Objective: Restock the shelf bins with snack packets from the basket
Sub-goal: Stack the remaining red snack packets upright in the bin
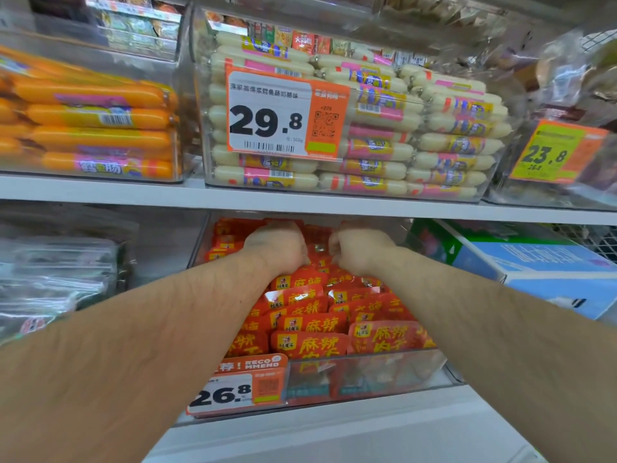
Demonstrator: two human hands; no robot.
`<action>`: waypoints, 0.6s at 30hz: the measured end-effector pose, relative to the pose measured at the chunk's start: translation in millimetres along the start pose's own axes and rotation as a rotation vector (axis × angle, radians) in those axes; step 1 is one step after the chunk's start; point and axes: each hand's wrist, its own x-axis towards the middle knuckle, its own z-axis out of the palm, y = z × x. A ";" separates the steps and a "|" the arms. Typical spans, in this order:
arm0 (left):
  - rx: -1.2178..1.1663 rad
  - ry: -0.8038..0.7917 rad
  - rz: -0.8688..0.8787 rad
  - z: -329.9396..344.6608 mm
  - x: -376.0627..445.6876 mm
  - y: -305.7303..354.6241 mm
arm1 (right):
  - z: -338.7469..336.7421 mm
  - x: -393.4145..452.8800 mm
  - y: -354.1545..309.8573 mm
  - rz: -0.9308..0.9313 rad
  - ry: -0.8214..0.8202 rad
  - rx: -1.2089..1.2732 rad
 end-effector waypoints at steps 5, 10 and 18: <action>0.065 0.137 0.084 1.9 -3.4 -1.5 | 9.5 13.5 32.2 0.104 -0.011 0.297; 0.154 -0.281 -0.047 1.6 -6.2 -0.7 | 28.0 17.8 47.7 0.160 -0.258 0.221; 0.171 -0.302 -0.075 -18.7 -50.2 8.1 | -4.0 -31.5 15.9 0.233 -0.134 0.135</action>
